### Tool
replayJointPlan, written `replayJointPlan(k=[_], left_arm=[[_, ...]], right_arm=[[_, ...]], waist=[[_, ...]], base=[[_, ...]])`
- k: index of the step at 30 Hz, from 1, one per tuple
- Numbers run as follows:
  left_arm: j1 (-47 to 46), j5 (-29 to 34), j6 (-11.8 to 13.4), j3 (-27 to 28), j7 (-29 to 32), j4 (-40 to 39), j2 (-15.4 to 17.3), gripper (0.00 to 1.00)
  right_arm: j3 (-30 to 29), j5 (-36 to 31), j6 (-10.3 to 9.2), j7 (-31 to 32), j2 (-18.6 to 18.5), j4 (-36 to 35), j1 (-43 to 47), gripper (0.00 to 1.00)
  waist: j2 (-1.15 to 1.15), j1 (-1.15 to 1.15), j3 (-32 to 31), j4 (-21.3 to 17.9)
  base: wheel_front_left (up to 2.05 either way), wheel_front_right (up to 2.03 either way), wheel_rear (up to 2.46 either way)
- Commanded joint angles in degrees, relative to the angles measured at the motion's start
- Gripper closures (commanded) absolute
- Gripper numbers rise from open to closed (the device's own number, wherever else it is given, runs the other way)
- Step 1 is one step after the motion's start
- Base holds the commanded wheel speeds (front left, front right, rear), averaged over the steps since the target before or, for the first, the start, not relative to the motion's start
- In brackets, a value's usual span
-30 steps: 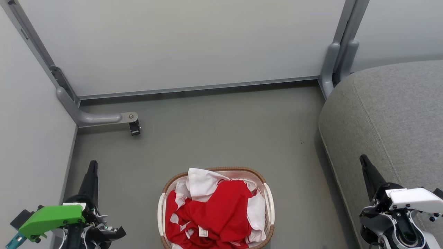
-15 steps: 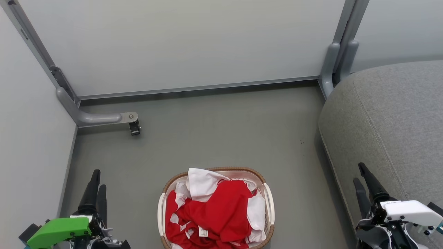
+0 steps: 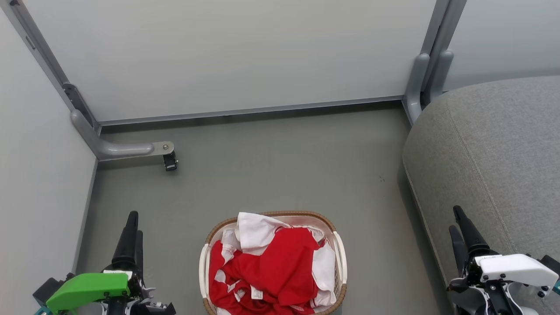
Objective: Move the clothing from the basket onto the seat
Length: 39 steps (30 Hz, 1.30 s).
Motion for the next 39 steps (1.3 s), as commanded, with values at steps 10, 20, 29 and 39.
replayJointPlan(k=[10, 20, 29, 39], left_arm=[[-0.3, 8.6, 1.1, -0.8, -2.8, -2.6, 0.3, 0.0], [-0.1, 20.7, 2.8, -2.6, -4.9, -5.8, 0.3, 0.0], [0.0, 32.1, 3.8, -4.4, -6.7, -7.4, 0.4, 0.0], [1.1, 44.6, 4.8, -6.5, -8.5, -8.3, 0.5, 0.0]], right_arm=[[-1.0, -11.4, 0.02, -2.8, -0.6, -2.7, -0.2, 0.0], [-1.1, -23.2, 0.02, -5.0, -0.7, -5.4, 0.2, 0.0], [0.2, -32.7, 0.02, -6.8, -0.7, -6.7, 0.9, 0.0], [2.4, -42.4, 0.02, -8.6, -0.8, -6.3, 1.7, 0.0]], waist=[[0.0, 0.0, 0.2, 0.1], [0.0, 0.0, 0.5, 0.1], [0.0, 0.0, 0.7, 0.1], [0.0, 0.0, 0.7, 0.1]], base=[[0.0, 0.0, 0.0], [0.0, 0.0, 0.0], [0.0, 0.0, 0.0], [0.0, 0.0, 0.0]])
